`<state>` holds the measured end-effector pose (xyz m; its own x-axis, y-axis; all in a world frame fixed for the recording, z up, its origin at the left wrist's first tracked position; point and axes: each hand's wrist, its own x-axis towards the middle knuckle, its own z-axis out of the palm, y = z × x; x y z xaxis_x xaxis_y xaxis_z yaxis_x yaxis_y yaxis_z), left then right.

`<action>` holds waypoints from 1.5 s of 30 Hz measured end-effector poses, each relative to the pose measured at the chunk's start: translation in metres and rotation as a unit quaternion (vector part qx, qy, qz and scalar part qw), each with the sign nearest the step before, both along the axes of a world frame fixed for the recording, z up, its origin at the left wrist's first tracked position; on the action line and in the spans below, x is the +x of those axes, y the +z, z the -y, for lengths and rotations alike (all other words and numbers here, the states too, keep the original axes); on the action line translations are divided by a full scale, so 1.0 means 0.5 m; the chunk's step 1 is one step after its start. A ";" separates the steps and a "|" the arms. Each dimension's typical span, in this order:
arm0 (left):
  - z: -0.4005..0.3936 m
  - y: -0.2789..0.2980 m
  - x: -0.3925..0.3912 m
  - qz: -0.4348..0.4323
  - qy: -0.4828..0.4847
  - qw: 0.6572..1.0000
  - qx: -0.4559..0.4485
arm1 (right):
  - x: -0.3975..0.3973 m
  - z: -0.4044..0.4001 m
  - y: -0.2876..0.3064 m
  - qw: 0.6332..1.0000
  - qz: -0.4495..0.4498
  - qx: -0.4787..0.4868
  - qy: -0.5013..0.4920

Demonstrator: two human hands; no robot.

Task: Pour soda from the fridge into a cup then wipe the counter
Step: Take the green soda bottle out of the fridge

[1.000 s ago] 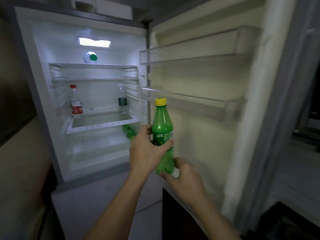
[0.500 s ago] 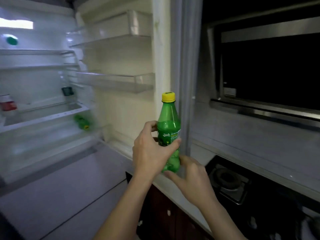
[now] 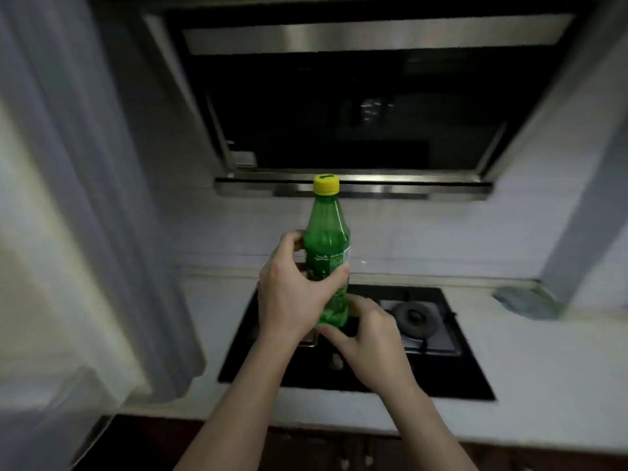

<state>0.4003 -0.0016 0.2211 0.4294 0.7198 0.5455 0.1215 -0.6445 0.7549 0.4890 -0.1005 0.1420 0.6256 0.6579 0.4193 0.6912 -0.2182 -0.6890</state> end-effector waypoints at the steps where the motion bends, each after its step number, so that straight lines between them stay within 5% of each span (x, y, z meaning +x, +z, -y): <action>1: 0.010 -0.002 0.028 0.000 -0.028 1.000 -0.003 | 0.018 0.019 -0.002 1.000 -0.001 -0.006 -0.027; 9: 0.179 -0.041 0.227 0.010 -0.253 0.966 -0.042 | 0.097 0.252 -0.029 0.968 -0.006 -0.027 -0.250; 21: 0.632 -0.076 0.423 -0.023 -0.506 0.861 -0.055 | 0.157 0.689 -0.066 0.863 -0.033 -0.033 -0.504; 30: 0.961 -0.095 0.601 -0.016 -0.585 0.810 -0.039 | 0.290 1.003 -0.074 0.826 -0.047 -0.037 -0.560; 45: 1.210 -0.155 0.914 -0.043 -0.596 0.800 -0.053 | 0.606 1.262 -0.132 0.833 -0.085 -0.044 -0.545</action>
<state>0.8572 -0.6067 0.1434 0.8779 -0.1895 0.4397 -0.4773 -0.2749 0.8346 0.7921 -0.7312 0.0760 0.9170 -0.3162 0.2433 -0.0564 -0.7064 -0.7055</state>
